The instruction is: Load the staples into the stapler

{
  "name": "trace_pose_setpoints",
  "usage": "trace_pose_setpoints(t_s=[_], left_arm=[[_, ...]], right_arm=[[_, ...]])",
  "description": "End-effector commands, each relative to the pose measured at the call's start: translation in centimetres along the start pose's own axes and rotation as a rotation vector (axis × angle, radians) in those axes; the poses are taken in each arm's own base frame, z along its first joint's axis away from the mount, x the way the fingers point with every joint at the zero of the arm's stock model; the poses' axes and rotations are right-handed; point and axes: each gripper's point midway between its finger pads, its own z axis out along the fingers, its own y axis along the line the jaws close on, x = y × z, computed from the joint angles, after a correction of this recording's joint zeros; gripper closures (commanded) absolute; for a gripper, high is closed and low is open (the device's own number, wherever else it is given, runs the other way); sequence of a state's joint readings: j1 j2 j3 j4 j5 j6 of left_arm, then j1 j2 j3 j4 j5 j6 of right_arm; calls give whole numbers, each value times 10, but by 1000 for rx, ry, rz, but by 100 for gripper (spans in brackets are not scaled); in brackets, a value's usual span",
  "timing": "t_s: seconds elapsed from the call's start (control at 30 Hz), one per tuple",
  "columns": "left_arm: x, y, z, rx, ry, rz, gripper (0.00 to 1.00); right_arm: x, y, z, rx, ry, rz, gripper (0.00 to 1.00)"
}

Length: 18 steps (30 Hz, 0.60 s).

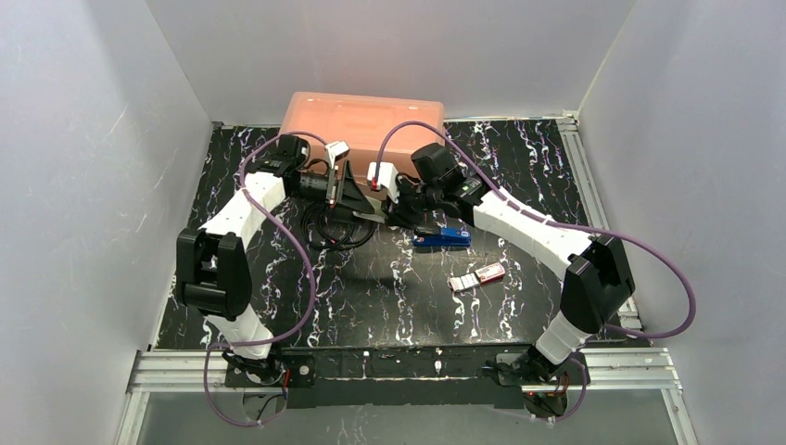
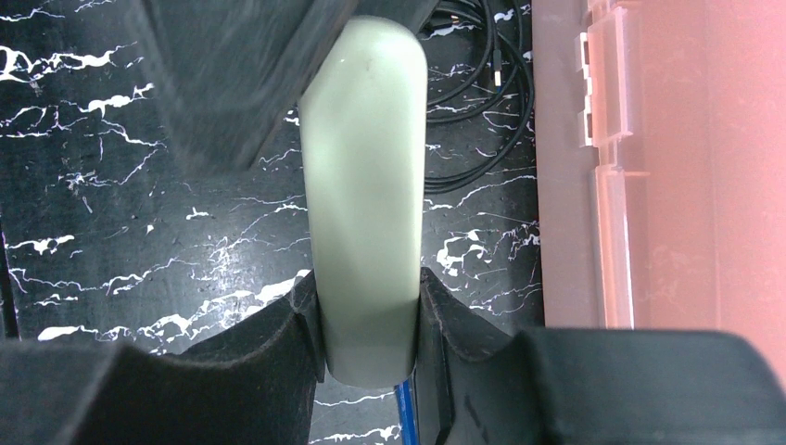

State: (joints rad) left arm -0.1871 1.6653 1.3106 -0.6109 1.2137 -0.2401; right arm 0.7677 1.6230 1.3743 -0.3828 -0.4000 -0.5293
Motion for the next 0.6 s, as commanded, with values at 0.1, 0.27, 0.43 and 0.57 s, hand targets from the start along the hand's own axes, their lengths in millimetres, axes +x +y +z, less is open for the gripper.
trace_pose_setpoints(t_s=[0.1, 0.27, 0.43, 0.57], left_arm=[[6, -12, 13, 32, 58, -44, 19], [10, -10, 20, 55, 79, -47, 97], [14, -8, 21, 56, 71, -40, 100], [15, -12, 19, 59, 61, 13, 84]], right_arm=[[-20, -5, 0, 0, -59, -7, 94], [-17, 2, 2, -24, -67, 7, 94], [-10, 9, 3, -44, -69, 1, 94], [-6, 13, 3, -62, -62, -12, 94]])
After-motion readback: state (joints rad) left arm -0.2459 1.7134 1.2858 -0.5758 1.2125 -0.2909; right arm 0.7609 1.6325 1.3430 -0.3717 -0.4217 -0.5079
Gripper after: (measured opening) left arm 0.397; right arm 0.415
